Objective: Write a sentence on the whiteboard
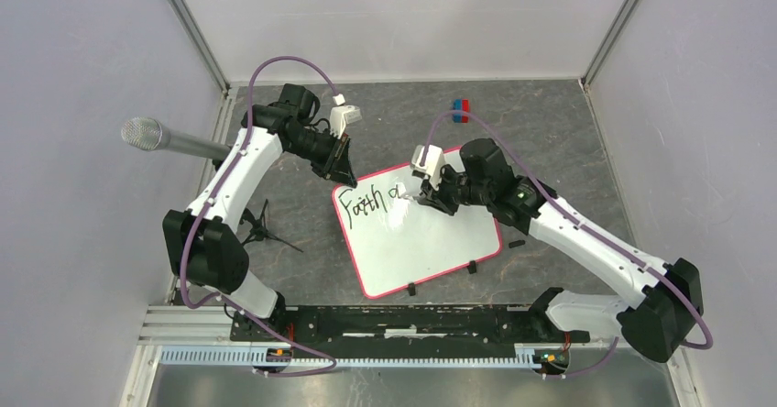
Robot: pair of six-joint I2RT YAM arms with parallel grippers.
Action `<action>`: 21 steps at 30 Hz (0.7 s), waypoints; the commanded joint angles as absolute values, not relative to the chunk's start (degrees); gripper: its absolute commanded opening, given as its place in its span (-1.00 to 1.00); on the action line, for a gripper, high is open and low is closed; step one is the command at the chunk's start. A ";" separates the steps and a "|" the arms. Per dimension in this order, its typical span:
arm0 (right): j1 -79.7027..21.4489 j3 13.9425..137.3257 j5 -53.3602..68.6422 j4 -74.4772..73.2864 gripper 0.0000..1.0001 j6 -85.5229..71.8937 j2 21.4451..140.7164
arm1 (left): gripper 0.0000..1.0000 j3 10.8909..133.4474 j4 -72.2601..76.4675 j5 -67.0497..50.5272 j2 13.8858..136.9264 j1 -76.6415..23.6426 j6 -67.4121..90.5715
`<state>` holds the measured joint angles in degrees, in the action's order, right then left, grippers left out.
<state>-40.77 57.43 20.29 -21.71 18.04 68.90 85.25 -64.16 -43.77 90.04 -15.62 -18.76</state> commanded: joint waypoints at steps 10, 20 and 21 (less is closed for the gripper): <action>-44.18 55.87 21.10 -22.21 -1.00 16.70 69.43 | -0.95 84.60 -65.66 -44.30 88.16 -16.70 -20.24; -44.91 62.84 22.27 -22.67 -1.00 16.87 71.33 | -0.95 84.55 -65.60 -44.38 88.39 -16.68 -20.43; -44.91 62.91 22.49 -22.68 -1.00 17.03 70.83 | -0.95 84.60 -65.66 -44.38 88.51 -16.70 -20.42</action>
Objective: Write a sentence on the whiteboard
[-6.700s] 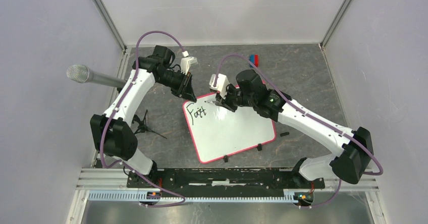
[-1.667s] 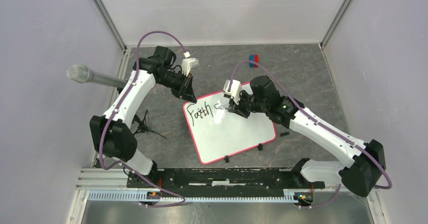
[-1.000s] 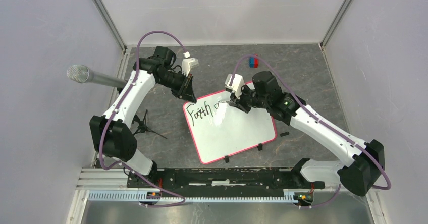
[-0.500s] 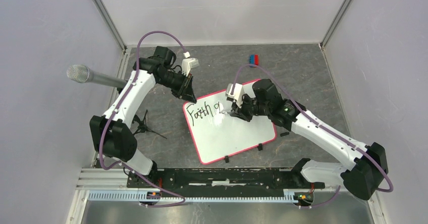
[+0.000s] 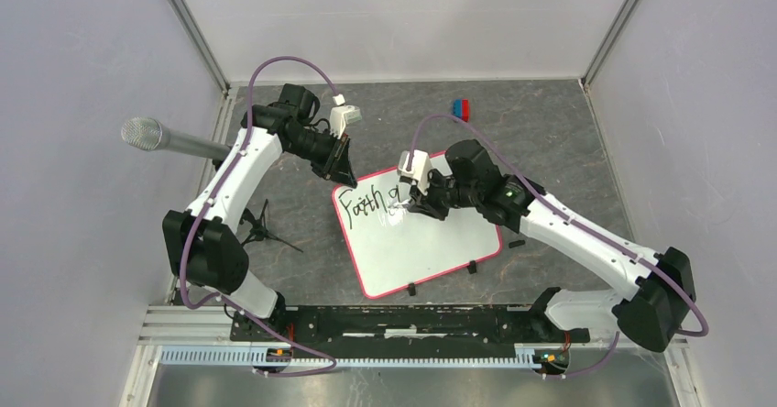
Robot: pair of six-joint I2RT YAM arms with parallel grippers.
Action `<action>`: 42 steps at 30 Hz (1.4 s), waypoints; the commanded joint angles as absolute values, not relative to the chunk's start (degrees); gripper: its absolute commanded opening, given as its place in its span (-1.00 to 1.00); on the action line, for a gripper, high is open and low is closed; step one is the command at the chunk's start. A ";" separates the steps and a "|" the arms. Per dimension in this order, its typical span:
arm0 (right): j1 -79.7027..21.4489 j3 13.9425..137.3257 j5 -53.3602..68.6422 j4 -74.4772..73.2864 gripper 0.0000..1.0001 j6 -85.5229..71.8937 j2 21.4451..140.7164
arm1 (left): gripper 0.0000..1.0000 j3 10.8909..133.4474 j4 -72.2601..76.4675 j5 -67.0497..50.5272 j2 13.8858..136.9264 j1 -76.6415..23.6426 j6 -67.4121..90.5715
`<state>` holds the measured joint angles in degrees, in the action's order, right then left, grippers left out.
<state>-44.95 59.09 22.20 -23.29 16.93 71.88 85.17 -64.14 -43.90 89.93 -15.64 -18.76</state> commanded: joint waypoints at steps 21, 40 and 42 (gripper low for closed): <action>-38.14 60.81 24.73 -23.99 -1.00 19.30 65.19 | -0.95 84.73 -65.65 -44.38 88.61 -16.96 -20.57; -39.02 60.43 25.00 -23.20 -1.00 18.63 66.80 | -0.95 84.29 -65.65 -44.12 88.64 -17.14 -20.62; -39.02 60.13 24.59 -23.33 -1.00 18.98 67.10 | -0.95 84.44 -65.65 -44.16 88.75 -17.14 -20.64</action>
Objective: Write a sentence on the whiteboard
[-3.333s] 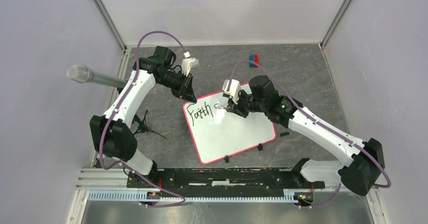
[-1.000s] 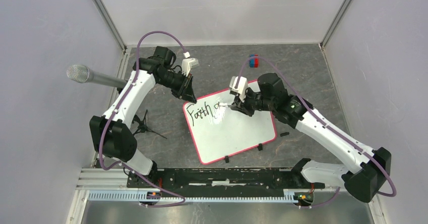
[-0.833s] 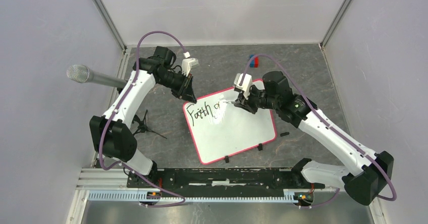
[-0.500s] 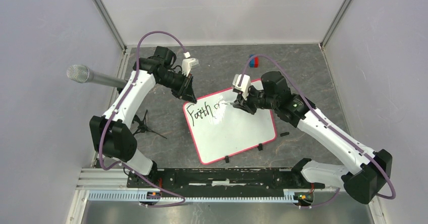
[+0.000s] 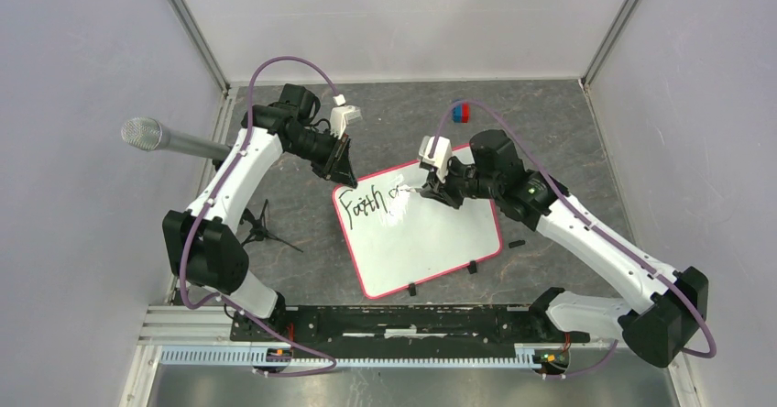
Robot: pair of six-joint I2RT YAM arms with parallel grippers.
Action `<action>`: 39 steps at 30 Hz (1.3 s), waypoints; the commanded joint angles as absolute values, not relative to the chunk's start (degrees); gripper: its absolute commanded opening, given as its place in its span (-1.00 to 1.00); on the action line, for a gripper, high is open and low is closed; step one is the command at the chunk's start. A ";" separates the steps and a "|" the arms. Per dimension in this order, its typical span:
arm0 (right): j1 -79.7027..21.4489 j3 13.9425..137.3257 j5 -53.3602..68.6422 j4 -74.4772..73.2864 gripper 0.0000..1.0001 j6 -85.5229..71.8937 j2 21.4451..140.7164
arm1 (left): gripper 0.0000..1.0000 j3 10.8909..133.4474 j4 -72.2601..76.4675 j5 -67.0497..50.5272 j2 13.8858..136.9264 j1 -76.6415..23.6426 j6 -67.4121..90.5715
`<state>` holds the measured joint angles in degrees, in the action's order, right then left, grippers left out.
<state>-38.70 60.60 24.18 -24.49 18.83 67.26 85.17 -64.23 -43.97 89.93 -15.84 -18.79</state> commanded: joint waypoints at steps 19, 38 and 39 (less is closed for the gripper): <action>-39.02 60.19 21.38 -20.91 -1.00 19.41 69.53 | -0.95 84.65 -65.70 -43.95 88.86 -17.31 -20.39; -38.74 56.25 19.73 -23.62 -1.00 19.51 67.41 | -0.95 84.73 -65.67 -43.77 88.81 -17.31 -20.26; -38.76 55.96 20.11 -23.72 -1.00 19.43 67.33 | -0.95 84.73 -65.67 -43.77 88.84 -17.31 -20.30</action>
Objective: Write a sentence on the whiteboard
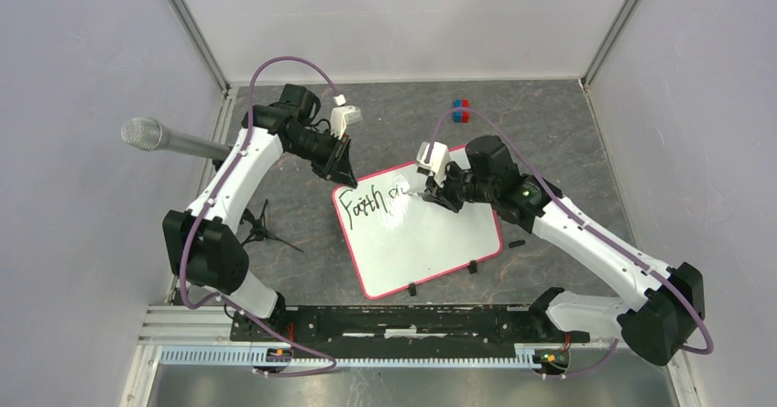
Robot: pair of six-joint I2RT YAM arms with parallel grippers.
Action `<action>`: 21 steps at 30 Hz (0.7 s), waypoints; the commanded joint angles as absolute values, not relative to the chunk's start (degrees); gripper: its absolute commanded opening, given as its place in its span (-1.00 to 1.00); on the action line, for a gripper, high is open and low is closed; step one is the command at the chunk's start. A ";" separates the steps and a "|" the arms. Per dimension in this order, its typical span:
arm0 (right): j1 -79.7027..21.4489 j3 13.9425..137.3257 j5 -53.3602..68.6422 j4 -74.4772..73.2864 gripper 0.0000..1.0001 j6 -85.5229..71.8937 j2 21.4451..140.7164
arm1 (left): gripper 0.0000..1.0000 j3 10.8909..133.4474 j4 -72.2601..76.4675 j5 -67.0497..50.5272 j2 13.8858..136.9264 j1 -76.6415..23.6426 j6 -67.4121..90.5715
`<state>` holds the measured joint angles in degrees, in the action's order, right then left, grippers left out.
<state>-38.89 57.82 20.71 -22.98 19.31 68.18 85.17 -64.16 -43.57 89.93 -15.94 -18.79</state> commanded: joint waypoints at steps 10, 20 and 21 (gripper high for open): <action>-38.63 57.13 18.19 -24.93 -1.00 21.23 66.81 | -0.95 84.60 -65.65 -43.86 88.68 -17.31 -20.39; -37.62 61.46 16.18 -26.04 -1.00 22.76 68.34 | -0.95 84.66 -65.65 -43.75 88.76 -17.31 -20.36; -37.54 61.65 16.09 -25.96 -1.00 22.76 68.47 | -0.95 84.64 -65.70 -43.77 88.85 -17.31 -20.33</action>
